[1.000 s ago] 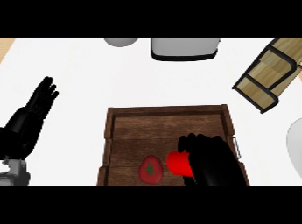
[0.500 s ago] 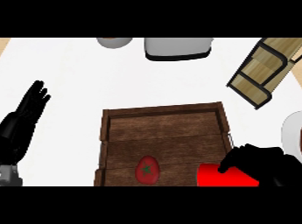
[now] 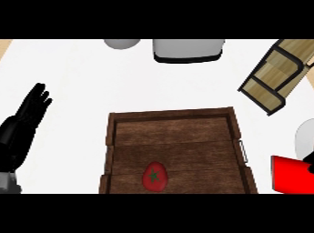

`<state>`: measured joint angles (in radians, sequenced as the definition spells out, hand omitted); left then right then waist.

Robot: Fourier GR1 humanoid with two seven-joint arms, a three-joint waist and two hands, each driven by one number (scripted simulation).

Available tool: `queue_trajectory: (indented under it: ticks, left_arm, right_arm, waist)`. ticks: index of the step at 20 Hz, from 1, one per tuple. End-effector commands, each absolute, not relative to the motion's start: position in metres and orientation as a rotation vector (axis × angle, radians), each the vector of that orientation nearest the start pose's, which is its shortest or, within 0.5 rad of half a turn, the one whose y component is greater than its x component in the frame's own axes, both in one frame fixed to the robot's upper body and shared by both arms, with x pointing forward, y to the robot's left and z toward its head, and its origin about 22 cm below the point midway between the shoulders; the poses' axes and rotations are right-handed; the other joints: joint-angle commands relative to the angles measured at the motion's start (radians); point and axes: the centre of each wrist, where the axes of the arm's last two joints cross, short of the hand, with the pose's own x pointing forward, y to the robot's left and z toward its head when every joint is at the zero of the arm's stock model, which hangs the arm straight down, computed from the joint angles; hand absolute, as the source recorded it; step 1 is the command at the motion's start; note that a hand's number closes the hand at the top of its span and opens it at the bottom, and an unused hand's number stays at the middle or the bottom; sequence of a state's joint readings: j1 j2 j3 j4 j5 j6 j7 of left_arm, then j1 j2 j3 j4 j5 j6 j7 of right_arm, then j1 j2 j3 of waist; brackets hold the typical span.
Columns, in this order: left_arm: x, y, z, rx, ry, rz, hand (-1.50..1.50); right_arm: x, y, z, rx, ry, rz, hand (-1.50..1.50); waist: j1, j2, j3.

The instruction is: Pick the can from the tray and place it in the tiered shelf

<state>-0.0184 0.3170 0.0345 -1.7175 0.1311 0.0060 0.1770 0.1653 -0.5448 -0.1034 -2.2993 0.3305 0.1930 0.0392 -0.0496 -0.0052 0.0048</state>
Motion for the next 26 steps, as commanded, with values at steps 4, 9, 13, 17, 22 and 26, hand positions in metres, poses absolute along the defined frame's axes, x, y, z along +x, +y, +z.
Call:
queue_trajectory:
  ticks: [4,9,13,17,22,26]
  left_arm:
    - [0.257,0.274,0.062,0.128,-1.566,-0.141,0.0]
    - [0.247,0.292,0.057,0.113,-1.587,-0.172,0.0]
    - [0.251,0.279,0.061,0.113,-1.578,-0.197,0.0]
    - [0.26,0.273,0.072,0.118,-1.579,-0.172,0.0]
    - [0.256,0.28,0.068,0.136,-1.58,-0.172,0.0]
    - [0.262,0.274,0.071,0.087,-1.608,-0.206,0.0]
  right_arm:
    - [0.174,-0.378,0.231,-0.618,-1.975,0.767,1.5]
    - [0.211,-0.39,0.233,-0.496,-1.952,0.66,1.5]
    - [0.229,-0.379,0.186,0.022,-1.963,0.348,1.5]
    - [0.247,-0.379,0.231,0.144,-1.923,0.306,1.5]
    - [0.205,-0.381,0.329,-0.66,-2.036,0.751,1.5]
    - [0.213,-0.378,0.33,-0.956,-2.011,0.882,1.5]
  waist:
    - [0.033,0.004,-0.005]
    - [0.058,0.006,-0.005]
    - [0.072,0.008,-0.005]
    - [0.06,0.004,-0.006]
    - [0.042,0.01,-0.012]
    - [0.099,0.031,-0.004]
